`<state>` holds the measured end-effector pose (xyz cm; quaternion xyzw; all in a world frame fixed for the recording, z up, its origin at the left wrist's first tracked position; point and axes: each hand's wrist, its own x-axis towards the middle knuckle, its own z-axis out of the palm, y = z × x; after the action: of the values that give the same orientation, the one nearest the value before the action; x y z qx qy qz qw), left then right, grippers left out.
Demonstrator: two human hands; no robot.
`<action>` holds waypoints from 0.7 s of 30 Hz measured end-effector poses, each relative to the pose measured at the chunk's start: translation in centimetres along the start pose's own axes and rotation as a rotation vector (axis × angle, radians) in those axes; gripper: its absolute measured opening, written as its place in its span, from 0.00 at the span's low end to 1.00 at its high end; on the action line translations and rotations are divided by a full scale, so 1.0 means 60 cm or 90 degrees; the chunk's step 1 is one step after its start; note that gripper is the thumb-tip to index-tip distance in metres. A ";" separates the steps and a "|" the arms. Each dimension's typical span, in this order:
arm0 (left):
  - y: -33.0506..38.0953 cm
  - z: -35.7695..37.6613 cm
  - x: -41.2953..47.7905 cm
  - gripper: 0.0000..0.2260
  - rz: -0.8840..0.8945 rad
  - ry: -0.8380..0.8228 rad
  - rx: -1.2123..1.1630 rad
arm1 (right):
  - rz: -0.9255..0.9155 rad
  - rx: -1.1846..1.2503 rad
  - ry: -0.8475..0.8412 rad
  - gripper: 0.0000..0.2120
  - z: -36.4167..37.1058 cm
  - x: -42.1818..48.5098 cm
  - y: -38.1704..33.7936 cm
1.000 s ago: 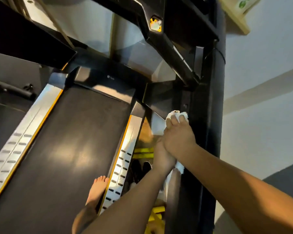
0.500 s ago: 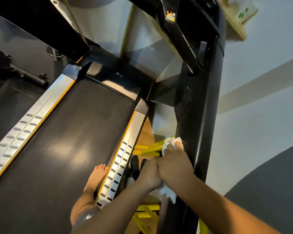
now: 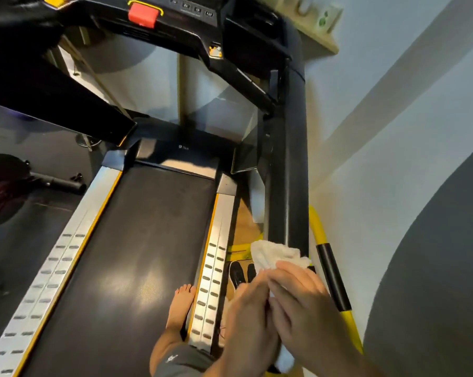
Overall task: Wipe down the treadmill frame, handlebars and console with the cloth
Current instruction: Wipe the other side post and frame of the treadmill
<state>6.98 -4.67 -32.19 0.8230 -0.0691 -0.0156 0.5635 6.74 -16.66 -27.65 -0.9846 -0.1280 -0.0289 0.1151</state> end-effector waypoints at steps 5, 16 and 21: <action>0.000 0.056 -0.010 0.20 -0.035 -0.121 0.023 | 0.139 0.129 0.127 0.24 0.023 -0.044 -0.006; 0.045 0.035 0.150 0.22 0.230 -0.174 0.142 | 0.285 0.292 0.190 0.23 0.031 0.029 0.036; 0.058 0.034 0.217 0.21 0.369 -0.197 0.291 | 0.366 0.293 0.178 0.29 0.033 0.071 0.051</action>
<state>19.32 -9.50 -29.01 0.8616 -0.3843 0.0366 0.3297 11.67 -18.01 -29.86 -0.9153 0.1666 -0.0997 0.3530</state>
